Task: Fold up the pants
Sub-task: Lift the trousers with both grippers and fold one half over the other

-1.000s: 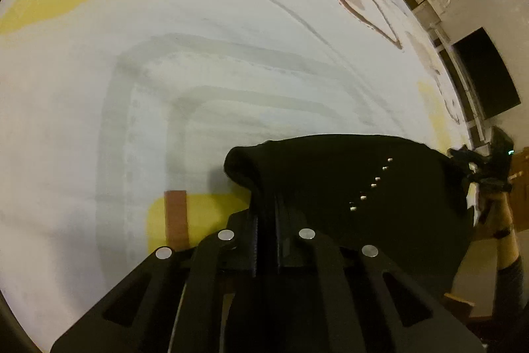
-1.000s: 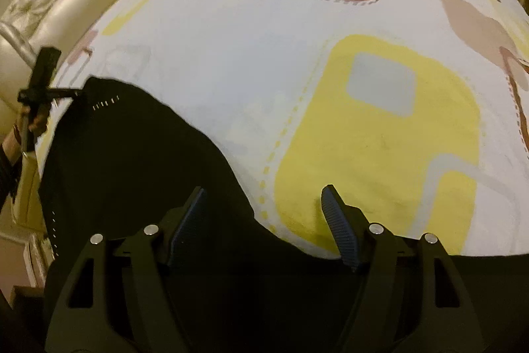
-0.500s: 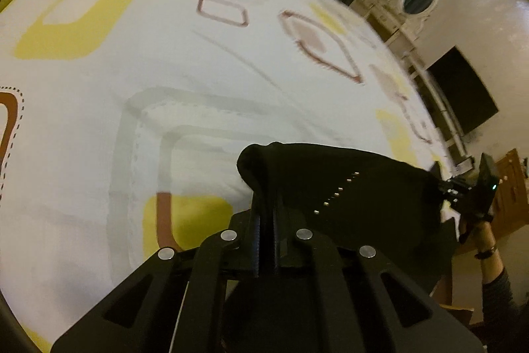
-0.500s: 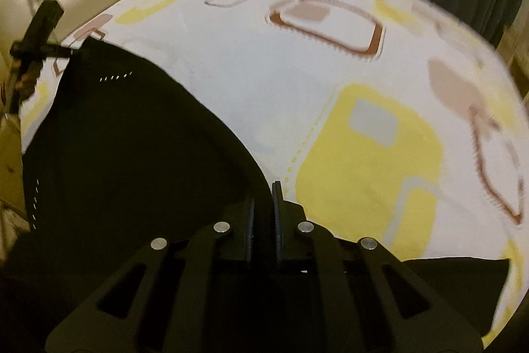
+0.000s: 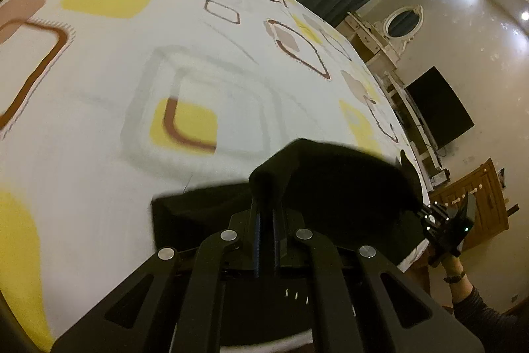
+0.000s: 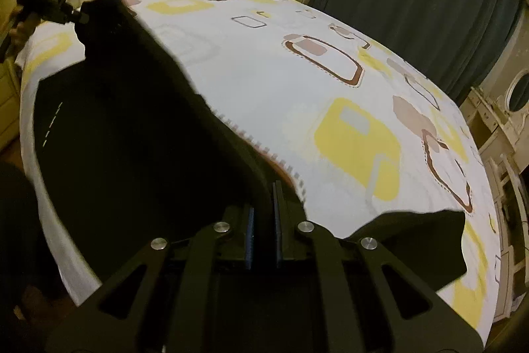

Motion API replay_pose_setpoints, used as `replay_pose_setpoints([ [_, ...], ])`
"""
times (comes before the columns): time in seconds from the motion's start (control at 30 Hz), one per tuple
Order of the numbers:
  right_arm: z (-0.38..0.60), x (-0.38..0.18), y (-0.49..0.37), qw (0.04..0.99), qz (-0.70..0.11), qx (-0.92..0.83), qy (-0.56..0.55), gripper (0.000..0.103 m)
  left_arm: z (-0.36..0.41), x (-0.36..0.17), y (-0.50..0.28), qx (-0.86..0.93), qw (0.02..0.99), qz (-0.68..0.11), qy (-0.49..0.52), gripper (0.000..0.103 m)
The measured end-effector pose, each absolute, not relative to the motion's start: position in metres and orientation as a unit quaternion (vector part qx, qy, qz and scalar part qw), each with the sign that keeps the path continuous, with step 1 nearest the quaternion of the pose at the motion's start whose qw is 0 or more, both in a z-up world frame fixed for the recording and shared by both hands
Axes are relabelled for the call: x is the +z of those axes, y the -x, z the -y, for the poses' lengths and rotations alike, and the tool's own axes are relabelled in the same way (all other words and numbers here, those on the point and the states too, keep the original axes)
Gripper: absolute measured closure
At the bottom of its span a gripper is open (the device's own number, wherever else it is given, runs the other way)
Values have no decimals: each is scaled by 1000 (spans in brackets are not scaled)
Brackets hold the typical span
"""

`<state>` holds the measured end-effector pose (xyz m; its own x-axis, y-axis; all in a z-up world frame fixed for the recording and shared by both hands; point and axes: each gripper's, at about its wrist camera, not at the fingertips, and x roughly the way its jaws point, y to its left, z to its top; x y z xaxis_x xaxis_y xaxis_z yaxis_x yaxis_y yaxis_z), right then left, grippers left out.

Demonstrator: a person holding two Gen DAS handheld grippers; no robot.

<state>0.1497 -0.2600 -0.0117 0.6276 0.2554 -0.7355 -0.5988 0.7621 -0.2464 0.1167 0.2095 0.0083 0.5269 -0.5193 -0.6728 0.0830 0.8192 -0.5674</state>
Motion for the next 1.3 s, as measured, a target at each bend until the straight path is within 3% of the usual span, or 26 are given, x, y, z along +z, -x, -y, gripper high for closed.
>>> replay_pose_setpoints([
  [0.57,257,-78,-72,844,-407,230,262,90,-209,-63,-53,-139,816,-496,263,90],
  [0.63,258,-76,-71,847,-411,226,249,85,-211,-62,-48,-133,816,-495,267,80],
  [0.7,261,-74,-65,849,-415,224,237,74,-215,-65,-41,-126,811,-498,281,64],
  [0.8,268,-67,-53,852,-422,226,212,61,-221,-62,-21,-116,808,-494,301,50],
  [0.97,291,-49,-41,857,-448,233,102,55,-217,-57,8,-112,794,-482,352,50],
  [1.23,330,-69,-53,771,-503,257,-294,52,-198,-54,-4,-91,784,-459,409,45],
  [1.3,331,-78,-55,753,-508,249,-338,52,-196,-58,-8,-84,779,-461,416,45],
])
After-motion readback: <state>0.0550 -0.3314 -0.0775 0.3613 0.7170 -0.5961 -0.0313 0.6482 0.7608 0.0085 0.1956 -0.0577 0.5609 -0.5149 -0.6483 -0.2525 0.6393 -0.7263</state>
